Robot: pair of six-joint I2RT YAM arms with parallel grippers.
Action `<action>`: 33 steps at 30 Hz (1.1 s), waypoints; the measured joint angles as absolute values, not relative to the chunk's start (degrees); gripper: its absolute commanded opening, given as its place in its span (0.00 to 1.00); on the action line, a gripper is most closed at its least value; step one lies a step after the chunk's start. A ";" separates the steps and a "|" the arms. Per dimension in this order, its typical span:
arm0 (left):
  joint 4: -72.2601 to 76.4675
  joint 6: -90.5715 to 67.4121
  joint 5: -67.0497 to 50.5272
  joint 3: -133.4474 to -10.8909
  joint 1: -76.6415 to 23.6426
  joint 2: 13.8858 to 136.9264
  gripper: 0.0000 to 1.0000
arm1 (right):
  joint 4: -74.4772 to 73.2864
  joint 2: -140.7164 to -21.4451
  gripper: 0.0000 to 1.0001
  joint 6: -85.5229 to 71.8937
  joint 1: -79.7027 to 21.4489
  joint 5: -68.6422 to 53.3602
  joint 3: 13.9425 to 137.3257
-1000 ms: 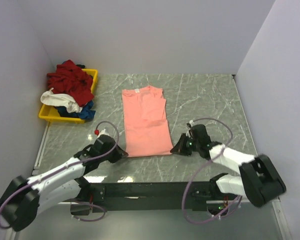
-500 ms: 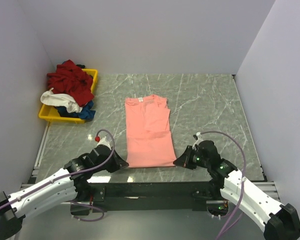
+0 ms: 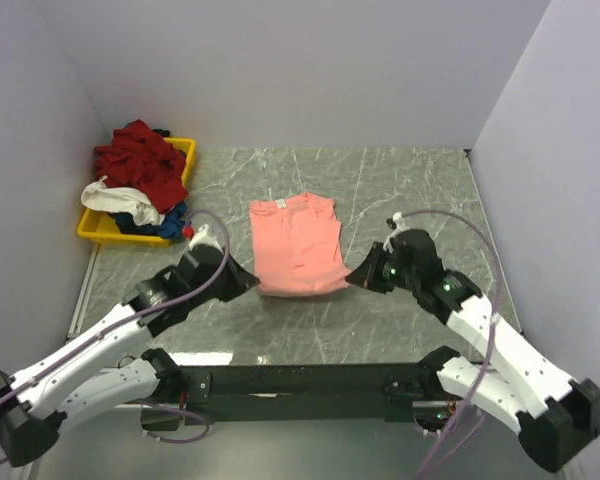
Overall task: Fold and stack the t-shirts
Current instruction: Fold the tshirt
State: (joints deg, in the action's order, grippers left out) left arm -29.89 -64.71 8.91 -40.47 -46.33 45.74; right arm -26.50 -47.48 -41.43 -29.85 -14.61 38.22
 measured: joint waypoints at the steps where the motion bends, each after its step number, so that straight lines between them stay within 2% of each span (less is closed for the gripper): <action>1: -29.76 -63.42 8.38 -41.91 -44.29 47.72 0.00 | -26.85 -49.78 0.00 -40.77 -29.17 -14.55 40.23; 8: -25.21 -54.65 0.30 -51.53 -27.55 63.55 0.00 | -27.05 -68.77 0.00 -37.01 -24.08 -16.69 57.21; 20: -20.64 -46.96 -7.97 -79.57 -16.43 99.88 0.00 | -28.40 -109.78 0.00 -33.67 -15.03 -23.66 91.11; 23: -20.23 -46.02 -8.69 -85.60 -14.33 107.87 0.00 | -29.08 -120.49 0.13 -33.43 -13.80 -25.71 102.13; 24: -19.75 -45.84 -9.10 -87.39 -13.52 110.78 0.05 | -29.71 -123.66 0.21 -33.32 -13.45 -26.39 105.71; 25: -19.46 -45.65 -9.67 -88.73 -12.86 113.23 0.33 | -30.11 -126.30 0.26 -33.32 -13.19 -26.83 108.57; 26: -19.05 -45.08 -10.15 -89.91 -12.16 115.72 0.47 | -30.63 -129.16 0.29 -33.12 -12.91 -27.11 111.72; 27: -18.57 -45.06 -10.90 -90.80 -11.40 117.95 0.58 | -31.24 -131.44 0.33 -32.80 -12.73 -27.24 114.48; 28: -18.35 -44.64 -11.38 -91.29 -10.83 119.50 0.64 | -32.12 -133.80 0.42 -32.47 -12.47 -27.31 117.32; 30: -18.28 -44.49 -12.34 -91.98 -9.39 122.04 0.66 | -33.10 -136.33 0.50 -31.70 -11.90 -27.27 120.36; 33: -18.57 -44.36 -12.88 -91.96 -7.40 122.67 0.66 | -34.54 -136.14 0.52 -30.59 -10.94 -26.85 120.11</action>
